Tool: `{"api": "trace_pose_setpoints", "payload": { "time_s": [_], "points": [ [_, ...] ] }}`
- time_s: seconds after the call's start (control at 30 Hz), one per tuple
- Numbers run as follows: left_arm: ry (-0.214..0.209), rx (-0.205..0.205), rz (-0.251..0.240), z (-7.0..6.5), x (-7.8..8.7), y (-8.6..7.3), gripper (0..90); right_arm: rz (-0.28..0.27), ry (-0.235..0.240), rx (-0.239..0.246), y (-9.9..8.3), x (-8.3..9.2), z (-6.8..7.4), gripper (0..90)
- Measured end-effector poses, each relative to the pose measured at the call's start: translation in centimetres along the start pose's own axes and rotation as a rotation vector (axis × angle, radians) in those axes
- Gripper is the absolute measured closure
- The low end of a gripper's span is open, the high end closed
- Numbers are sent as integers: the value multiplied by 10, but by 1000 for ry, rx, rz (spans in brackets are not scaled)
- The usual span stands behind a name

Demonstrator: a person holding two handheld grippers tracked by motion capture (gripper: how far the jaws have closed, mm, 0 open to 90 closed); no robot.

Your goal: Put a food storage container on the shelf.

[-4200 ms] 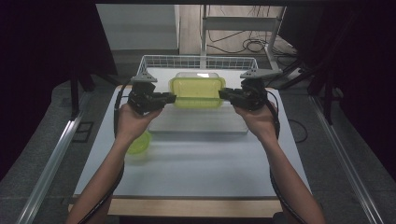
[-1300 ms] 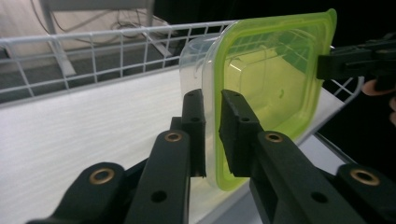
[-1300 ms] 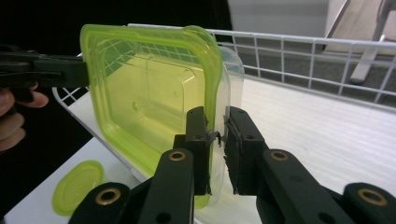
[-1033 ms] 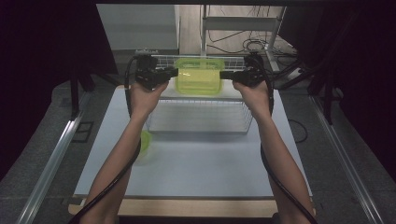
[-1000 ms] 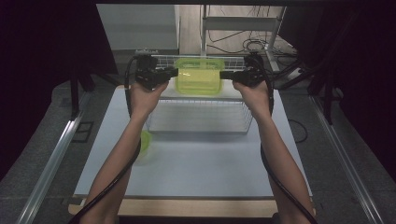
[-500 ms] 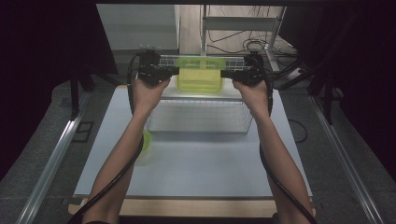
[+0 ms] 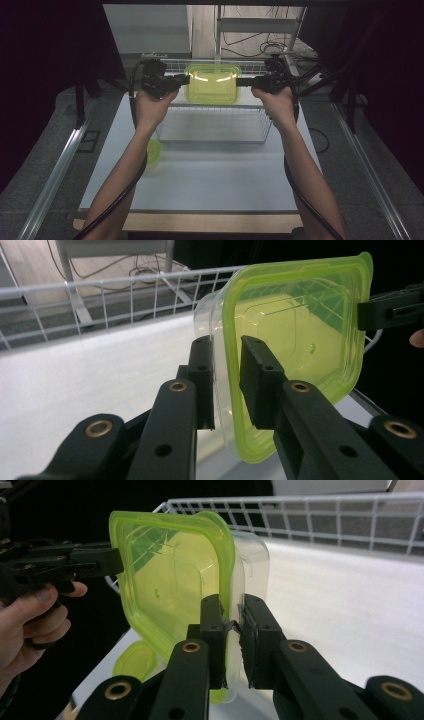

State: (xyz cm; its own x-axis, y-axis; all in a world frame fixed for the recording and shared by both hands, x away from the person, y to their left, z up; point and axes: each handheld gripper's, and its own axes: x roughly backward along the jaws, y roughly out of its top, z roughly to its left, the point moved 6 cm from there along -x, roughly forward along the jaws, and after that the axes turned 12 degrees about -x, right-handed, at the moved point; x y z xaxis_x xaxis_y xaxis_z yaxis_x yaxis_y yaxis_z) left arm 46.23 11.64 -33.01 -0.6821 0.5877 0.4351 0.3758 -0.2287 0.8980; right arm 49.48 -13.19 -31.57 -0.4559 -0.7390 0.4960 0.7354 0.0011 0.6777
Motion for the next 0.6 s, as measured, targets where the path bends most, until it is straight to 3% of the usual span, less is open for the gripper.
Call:
{"api": "trace_pose_setpoints", "payload": {
  "time_s": [0.2,0.47,0.6],
  "points": [
    [-9,7,41,-7,6,-12,764,34,-13,-2,-13,4,8,798],
    [-13,32,36,1,-5,-14,744,28,-8,-23,-14,-9,-4,767],
    [-13,37,36,7,-14,-16,718,9,-30,-17,-12,-16,-8,735]
  ]
}}
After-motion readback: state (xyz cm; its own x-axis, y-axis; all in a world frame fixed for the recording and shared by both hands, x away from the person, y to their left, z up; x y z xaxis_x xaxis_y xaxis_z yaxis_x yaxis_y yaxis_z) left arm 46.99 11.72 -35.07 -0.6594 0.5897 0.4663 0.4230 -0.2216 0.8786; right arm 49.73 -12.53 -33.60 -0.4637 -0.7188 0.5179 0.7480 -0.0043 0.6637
